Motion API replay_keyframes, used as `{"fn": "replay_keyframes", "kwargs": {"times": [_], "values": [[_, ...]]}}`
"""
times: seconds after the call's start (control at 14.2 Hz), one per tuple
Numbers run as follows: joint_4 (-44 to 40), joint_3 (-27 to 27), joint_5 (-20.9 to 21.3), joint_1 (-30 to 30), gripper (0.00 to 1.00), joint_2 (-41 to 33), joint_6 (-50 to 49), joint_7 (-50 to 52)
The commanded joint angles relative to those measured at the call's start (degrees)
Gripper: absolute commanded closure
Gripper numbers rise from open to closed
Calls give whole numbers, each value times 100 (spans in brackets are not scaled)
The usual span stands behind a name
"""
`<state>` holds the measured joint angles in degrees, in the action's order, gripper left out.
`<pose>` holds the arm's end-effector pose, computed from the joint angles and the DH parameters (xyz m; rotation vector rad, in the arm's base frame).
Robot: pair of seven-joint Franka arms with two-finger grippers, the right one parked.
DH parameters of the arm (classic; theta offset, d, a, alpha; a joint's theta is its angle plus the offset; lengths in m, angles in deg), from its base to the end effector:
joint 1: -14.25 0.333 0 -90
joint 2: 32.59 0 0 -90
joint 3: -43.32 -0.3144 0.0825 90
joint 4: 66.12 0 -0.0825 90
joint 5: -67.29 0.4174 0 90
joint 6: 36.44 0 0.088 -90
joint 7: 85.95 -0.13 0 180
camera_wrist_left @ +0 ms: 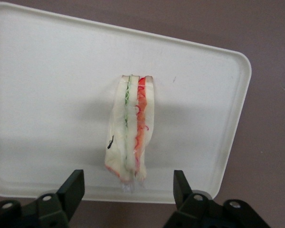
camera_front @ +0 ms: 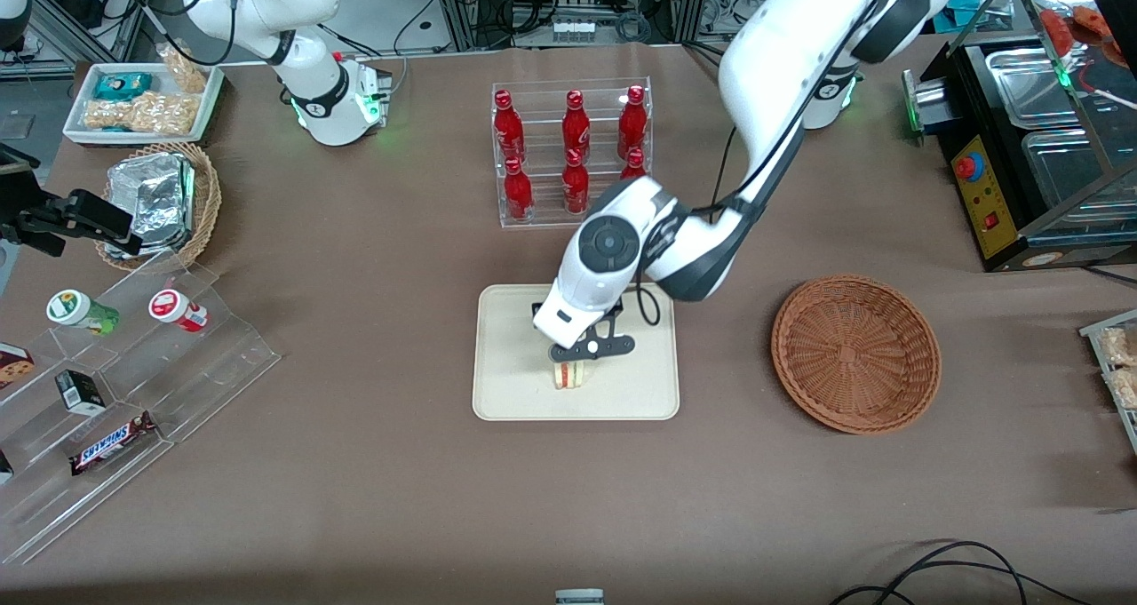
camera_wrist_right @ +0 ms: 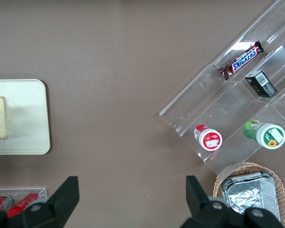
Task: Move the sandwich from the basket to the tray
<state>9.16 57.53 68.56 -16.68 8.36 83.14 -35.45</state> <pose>0.5752 -0.5200 0.2935 2.9805 0.2215 -0.0759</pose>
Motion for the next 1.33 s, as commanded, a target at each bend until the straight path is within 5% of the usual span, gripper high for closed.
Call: {"fn": "replay_keyframes", "kwargs": {"times": [0.0,0.21,0.49,1.26], "values": [[197,-251,416,-10,0,-788,-557,135],[494,-602,437,104,0,-1587,-1506,108],[1363,-639,427,885,0,-2186,-1570,-40],[3344,-753,217,2617,0,-4129,-1929,-2806]]}}
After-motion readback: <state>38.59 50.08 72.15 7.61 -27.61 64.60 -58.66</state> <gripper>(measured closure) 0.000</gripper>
